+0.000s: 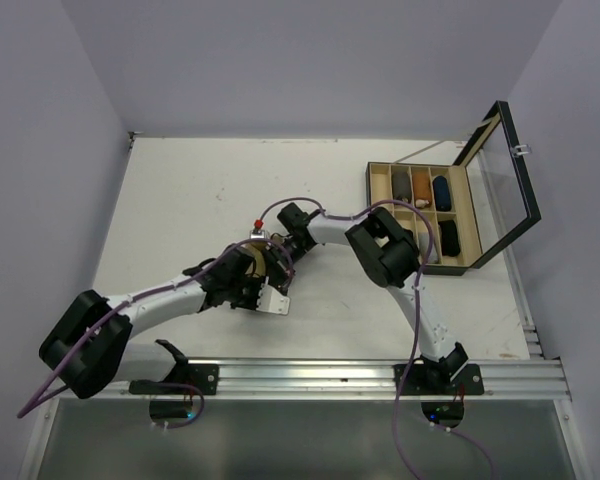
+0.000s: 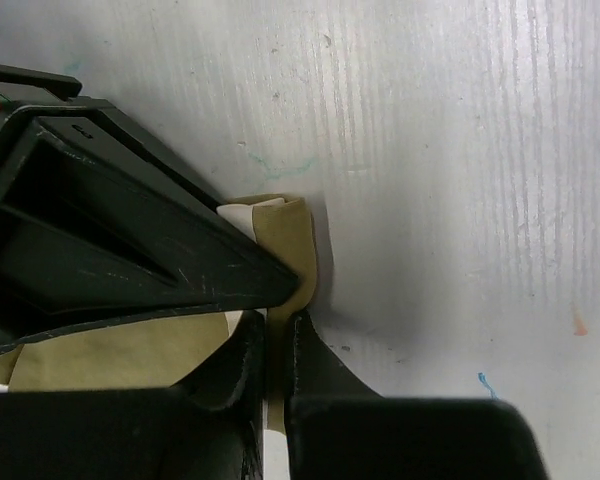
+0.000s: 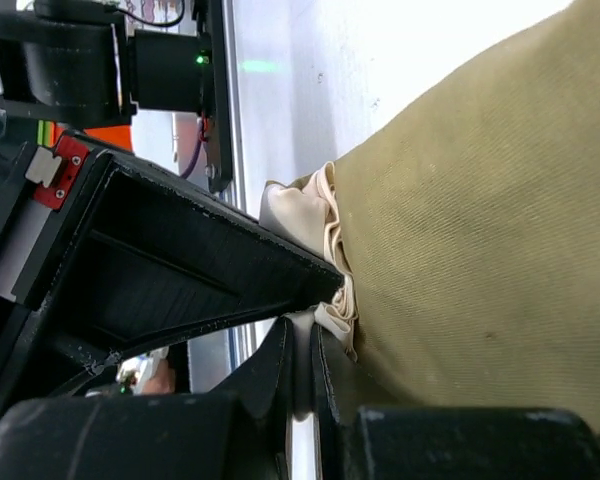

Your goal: Roll the underwear

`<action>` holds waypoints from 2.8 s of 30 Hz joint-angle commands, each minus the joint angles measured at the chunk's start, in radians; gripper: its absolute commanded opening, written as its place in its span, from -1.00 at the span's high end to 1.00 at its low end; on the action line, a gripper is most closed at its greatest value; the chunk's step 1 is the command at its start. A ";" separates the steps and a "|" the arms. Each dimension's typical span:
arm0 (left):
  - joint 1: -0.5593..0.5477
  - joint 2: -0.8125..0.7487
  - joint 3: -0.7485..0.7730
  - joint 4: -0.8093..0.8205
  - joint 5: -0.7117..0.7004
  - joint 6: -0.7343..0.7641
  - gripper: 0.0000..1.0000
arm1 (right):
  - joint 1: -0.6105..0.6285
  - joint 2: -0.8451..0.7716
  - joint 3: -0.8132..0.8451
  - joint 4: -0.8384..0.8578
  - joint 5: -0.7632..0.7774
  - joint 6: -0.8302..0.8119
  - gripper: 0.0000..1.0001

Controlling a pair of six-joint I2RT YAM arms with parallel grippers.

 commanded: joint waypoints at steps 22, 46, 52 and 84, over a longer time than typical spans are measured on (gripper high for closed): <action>0.290 0.851 0.651 -0.838 0.376 0.075 1.00 | -0.335 -0.717 -0.243 -0.134 0.423 -0.295 -0.27; 0.356 1.085 0.916 -1.034 0.475 0.138 0.77 | 0.141 -0.604 -0.427 0.277 0.615 -0.692 -0.25; 0.356 1.092 0.921 -1.031 0.481 0.138 0.71 | 0.173 -0.552 -0.412 0.315 0.605 -0.703 -0.23; 0.621 0.701 1.016 -0.859 0.556 0.062 -0.04 | 0.194 -0.354 -0.285 0.002 0.441 -0.452 1.00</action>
